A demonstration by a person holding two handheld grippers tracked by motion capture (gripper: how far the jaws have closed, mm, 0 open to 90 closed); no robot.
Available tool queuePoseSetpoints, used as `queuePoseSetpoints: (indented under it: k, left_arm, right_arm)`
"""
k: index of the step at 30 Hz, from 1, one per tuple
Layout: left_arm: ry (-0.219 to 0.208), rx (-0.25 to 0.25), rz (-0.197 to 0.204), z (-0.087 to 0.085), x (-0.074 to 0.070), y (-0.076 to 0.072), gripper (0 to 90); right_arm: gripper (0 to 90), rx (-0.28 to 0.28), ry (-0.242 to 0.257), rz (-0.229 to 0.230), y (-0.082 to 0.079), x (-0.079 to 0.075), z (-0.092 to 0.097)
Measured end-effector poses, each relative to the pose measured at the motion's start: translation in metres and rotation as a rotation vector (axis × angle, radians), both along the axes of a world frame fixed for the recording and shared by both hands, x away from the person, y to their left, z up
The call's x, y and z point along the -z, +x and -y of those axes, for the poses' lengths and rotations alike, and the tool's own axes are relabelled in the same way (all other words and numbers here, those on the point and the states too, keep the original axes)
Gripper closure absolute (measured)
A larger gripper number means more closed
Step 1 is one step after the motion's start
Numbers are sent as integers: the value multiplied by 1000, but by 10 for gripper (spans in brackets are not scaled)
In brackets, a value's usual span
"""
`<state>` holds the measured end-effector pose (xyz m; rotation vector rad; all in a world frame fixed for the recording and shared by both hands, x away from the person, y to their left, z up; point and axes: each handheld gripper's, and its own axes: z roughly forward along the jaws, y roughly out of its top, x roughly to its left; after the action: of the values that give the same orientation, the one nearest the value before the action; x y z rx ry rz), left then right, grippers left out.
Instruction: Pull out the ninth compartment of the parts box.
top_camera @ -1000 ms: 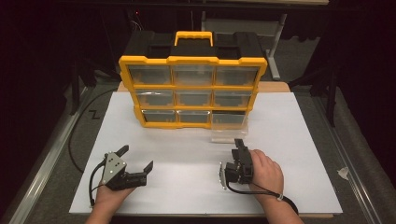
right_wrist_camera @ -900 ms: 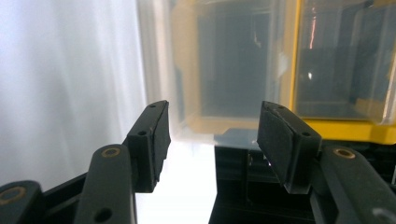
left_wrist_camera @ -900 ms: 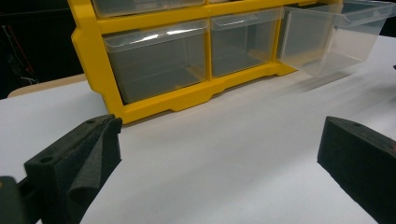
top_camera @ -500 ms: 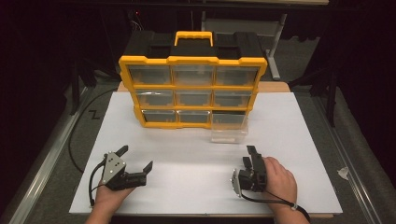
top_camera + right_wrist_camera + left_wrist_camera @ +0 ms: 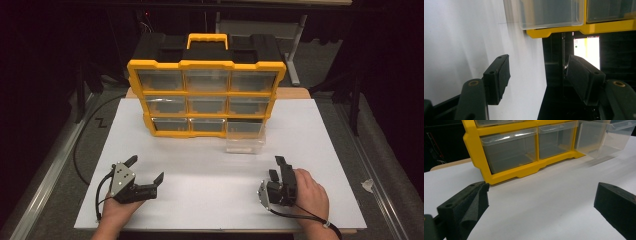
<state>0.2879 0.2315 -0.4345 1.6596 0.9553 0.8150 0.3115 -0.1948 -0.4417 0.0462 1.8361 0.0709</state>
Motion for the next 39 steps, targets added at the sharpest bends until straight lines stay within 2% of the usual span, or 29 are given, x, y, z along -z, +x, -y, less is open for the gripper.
queuePoseSetpoints:
  k: [4,6,7,8,9,10,12,13,14,20,24,31,33,34,36,37,38,39]
  left_arm:
    - [0,0,-4,0,1,0,3]
    - [1,1,-5,0,1,1,4]
    - [2,1,-5,0,1,1,4]
    - [1,1,-5,0,1,1,4]
    - [0,1,-5,0,1,1,4]
    - [0,0,-5,0,1,1,4]
    - [-1,1,-5,0,1,1,4]
    - [1,2,-5,0,1,1,4]
    - [1,2,-5,0,1,1,4]
    - [0,2,-4,0,1,1,4]
    - [1,1,-5,0,1,1,4]
    - [1,-2,-5,0,1,1,4]
    - [1,-2,-4,0,1,1,3]
    - [1,-2,-5,0,1,1,3]
    - [1,-2,-5,0,1,1,3]
    - [1,-2,-6,0,1,1,4]
    - [0,-3,-5,0,1,1,4]
    - [0,-3,-5,0,0,1,4]
  right_arm:
    - [336,4,2,-12,0,1,0]
    - [305,6,7,-14,0,1,0]
    - [258,4,6,-14,0,2,-1]
    - [258,4,6,-14,0,2,-1]
    - [232,7,8,-11,0,2,-2]
    - [164,0,10,-11,1,2,-2]
    - [155,12,10,-14,1,2,-2]
    - [123,26,14,-10,1,2,-2]
    - [17,20,18,2,1,3,-2]
    - [8,-1,36,42,0,-2,-3]
    - [8,4,48,44,0,-1,-2]
    - [8,38,149,23,3,-3,4]
    - [8,49,190,6,4,-3,5]
    - [8,61,242,-17,5,-3,8]
    - [8,67,253,-28,6,-4,9]
    - [8,87,311,-49,9,-4,12]
    - [8,87,311,-49,9,-4,12]
    - [8,95,334,-57,10,-4,13]
